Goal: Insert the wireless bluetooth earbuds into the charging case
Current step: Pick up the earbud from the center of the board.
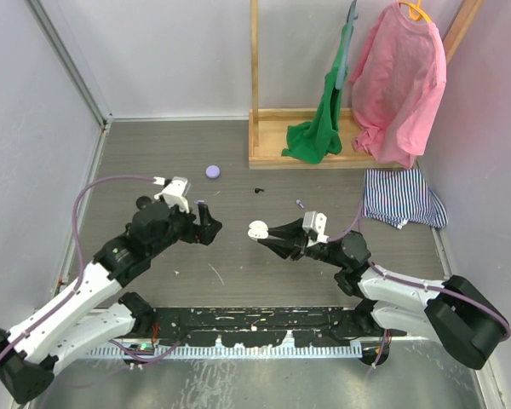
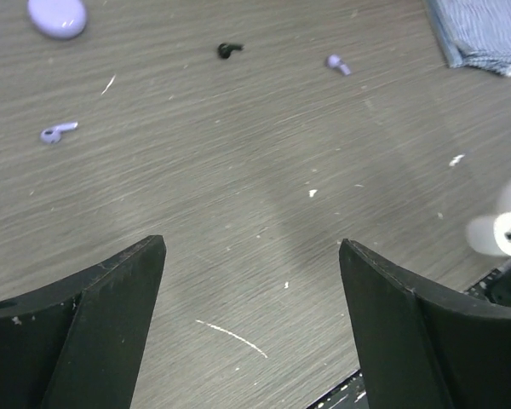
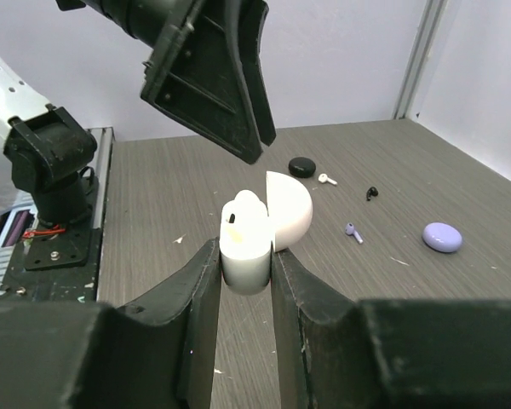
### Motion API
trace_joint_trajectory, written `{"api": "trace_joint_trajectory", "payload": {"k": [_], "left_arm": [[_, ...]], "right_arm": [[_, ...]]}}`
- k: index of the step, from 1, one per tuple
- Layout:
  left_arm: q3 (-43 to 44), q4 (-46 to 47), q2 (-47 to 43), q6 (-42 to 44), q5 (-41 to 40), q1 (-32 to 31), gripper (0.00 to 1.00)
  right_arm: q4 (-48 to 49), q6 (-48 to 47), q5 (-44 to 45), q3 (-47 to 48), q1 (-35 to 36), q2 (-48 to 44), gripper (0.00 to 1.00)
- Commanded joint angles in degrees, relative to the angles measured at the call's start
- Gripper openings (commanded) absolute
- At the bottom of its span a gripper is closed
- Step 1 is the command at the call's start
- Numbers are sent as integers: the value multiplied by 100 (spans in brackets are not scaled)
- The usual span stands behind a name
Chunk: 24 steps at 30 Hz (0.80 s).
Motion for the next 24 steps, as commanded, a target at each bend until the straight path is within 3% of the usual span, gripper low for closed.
{"api": "trace_joint_trajectory", "payload": {"k": [1, 6, 9, 24], "left_arm": [[589, -399, 605, -13, -671, 51, 87], [1101, -876, 1381, -161, -1262, 235, 90], [1316, -1096, 1861, -293, -1322, 673, 90], [2439, -990, 4456, -645, -1309, 2900, 72]], "right_arm": [[822, -166, 334, -49, 22, 69, 1], [1137, -67, 485, -147, 21, 280, 2], [1318, 41, 447, -232, 21, 346, 2], [1230, -74, 495, -231, 23, 545, 2]]}}
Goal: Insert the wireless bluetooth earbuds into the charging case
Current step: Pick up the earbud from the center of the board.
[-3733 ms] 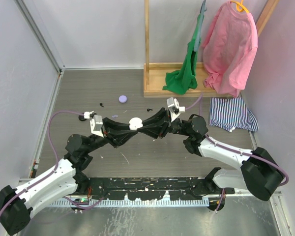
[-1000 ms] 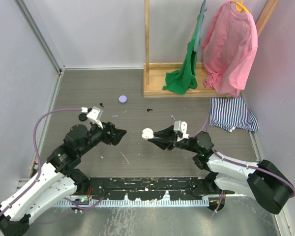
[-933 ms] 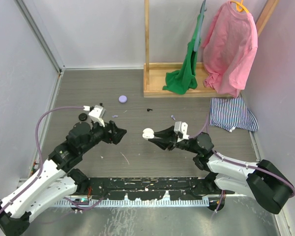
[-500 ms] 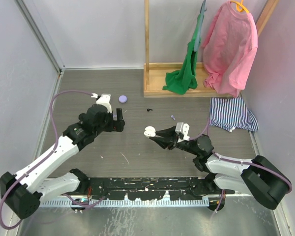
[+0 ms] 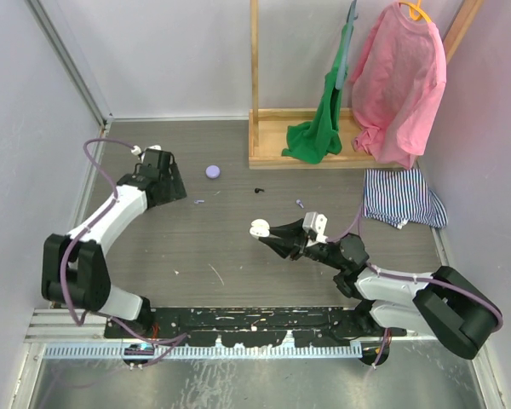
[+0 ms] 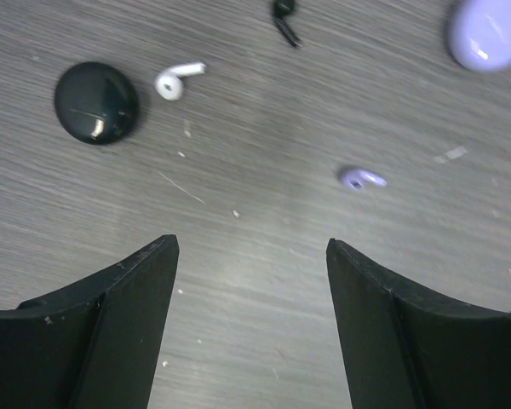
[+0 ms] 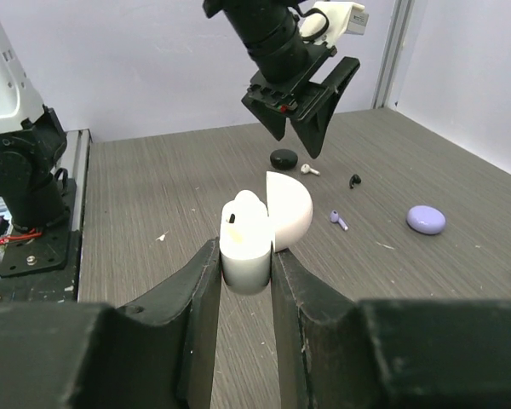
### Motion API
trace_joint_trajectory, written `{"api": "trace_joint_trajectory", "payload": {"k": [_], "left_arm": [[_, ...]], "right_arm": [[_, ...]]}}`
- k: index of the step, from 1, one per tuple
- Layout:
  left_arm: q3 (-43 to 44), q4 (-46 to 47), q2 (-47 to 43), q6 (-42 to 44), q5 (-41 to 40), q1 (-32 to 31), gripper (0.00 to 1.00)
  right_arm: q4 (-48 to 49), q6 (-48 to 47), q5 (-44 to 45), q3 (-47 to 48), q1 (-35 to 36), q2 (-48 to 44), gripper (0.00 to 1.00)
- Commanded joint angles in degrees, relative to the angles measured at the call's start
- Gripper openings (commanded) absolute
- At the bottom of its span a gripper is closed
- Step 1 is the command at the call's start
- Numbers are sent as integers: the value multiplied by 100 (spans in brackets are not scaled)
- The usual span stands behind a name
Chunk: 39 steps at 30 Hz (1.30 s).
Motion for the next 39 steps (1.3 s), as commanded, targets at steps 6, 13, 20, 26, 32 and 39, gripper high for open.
{"api": "trace_joint_trajectory", "payload": {"k": [6, 13, 20, 26, 32, 39], "left_arm": [[1053, 113, 1447, 153, -103, 912, 64], [1933, -213, 2400, 562, -76, 1171, 55], [2288, -441, 2876, 662, 68, 1212, 50], [2376, -509, 3028, 780, 110, 1310, 44], [2385, -549, 3221, 829, 341, 1310, 43], [2455, -713, 3406, 894, 769, 1314, 30]], "right_arm": [[430, -105, 74, 38, 32, 99, 2], [296, -130, -16, 57, 30, -2, 4], [233, -157, -28, 80, 29, 13, 4], [225, -146, -81, 94, 30, 43, 4], [183, -157, -100, 115, 32, 62, 4], [123, -146, -127, 127, 29, 31, 4]]}}
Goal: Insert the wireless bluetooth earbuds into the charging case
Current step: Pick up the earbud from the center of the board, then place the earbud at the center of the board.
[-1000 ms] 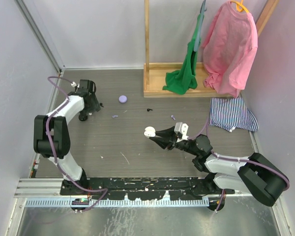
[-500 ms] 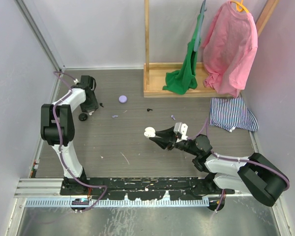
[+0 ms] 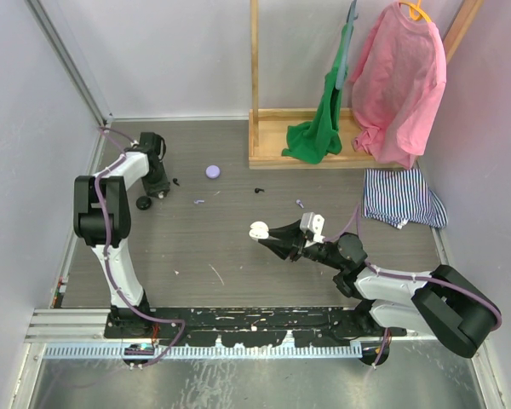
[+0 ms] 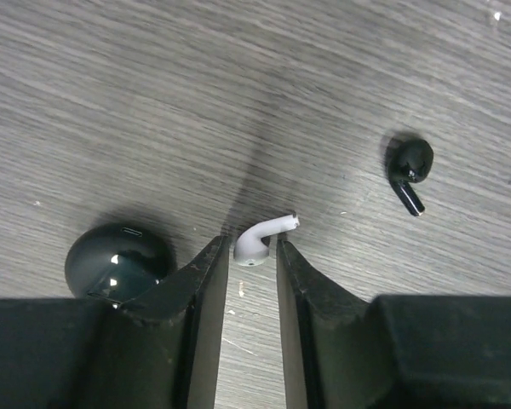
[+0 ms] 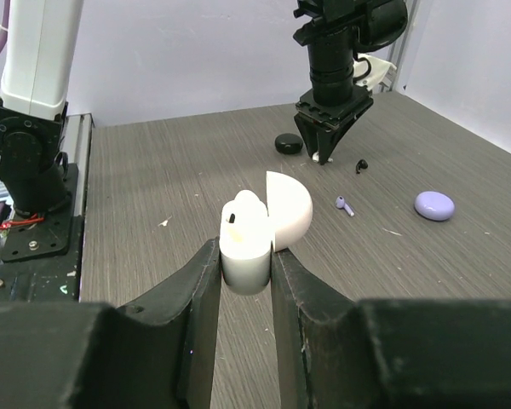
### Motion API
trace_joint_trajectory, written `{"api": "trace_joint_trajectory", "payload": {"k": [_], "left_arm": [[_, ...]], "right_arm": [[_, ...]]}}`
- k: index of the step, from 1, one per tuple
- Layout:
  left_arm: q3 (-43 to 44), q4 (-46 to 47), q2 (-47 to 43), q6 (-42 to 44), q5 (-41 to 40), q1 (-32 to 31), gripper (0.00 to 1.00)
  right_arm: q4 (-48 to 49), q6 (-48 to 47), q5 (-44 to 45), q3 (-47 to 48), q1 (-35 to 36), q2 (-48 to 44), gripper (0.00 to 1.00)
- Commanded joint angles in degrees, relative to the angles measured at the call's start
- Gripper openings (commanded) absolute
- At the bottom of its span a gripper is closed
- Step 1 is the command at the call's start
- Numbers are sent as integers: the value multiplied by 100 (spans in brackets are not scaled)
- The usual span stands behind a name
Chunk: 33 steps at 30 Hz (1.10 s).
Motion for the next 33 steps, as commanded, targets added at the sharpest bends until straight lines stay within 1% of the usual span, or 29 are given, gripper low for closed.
{"api": "trace_joint_trajectory", "payload": {"k": [1, 5, 12, 16, 20, 25, 33], "left_arm": [[176, -162, 84, 138, 382, 27, 29], [146, -195, 70, 234, 528, 24, 22], [173, -376, 55, 361, 707, -69, 15], [97, -493, -103, 530, 789, -265, 12], [-105, -604, -444, 664, 799, -522, 11], [-464, -744, -968, 918, 785, -1016, 11], [-1048, -784, -1584, 1454, 601, -2123, 11]], "right_arm": [[281, -88, -54, 130, 30, -81, 4], [268, -49, -91, 147, 36, -84, 4], [254, -17, -140, 185, 66, -22, 4], [250, -33, -159, 192, 67, 8, 4], [225, -93, -120, 167, 65, -43, 3], [224, -150, -2, 134, 75, -45, 3], [248, -335, 348, 39, 74, -25, 1]]}}
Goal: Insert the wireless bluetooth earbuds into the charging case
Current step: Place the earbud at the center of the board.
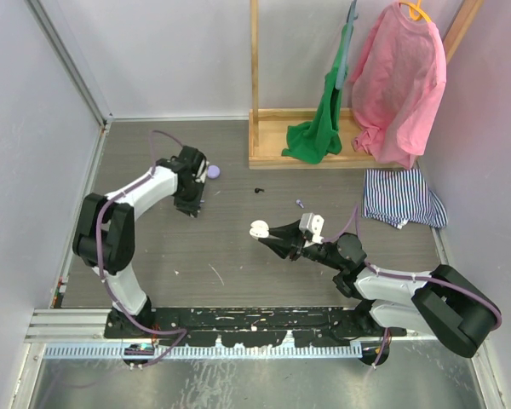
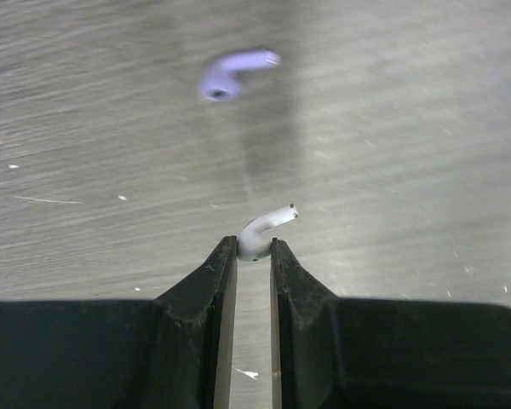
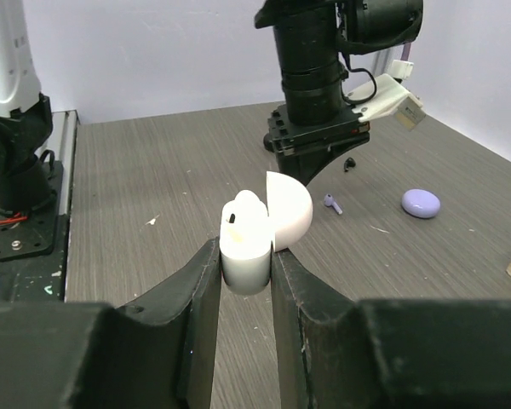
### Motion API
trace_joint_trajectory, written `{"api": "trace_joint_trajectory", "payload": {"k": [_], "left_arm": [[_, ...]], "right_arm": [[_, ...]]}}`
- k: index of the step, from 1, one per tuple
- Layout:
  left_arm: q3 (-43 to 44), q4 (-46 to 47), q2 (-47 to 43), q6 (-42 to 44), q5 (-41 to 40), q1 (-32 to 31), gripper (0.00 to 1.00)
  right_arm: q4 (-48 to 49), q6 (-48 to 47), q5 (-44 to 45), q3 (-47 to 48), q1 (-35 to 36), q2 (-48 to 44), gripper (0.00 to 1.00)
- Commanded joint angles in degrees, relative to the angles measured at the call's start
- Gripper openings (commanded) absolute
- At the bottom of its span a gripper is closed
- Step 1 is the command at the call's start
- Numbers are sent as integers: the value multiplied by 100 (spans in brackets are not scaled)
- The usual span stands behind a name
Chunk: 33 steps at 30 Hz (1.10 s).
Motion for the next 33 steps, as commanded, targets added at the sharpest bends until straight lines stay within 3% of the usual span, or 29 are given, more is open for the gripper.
{"api": "trace_joint_trajectory", "payload": {"k": [1, 12, 24, 33], "left_arm": [[-198, -40, -415, 476, -61, -516, 11], [-95, 114, 35, 1312, 551, -1345, 13], [-79, 190, 491, 2487, 384, -1924, 19], [-23, 740, 401, 2408, -6, -1921, 45]], "right_arm": [[312, -204, 259, 17, 39, -45, 1], [308, -387, 467, -57, 37, 61, 1], [656, -139, 304, -89, 42, 230, 1], [603, -176, 315, -116, 64, 125, 1]]}}
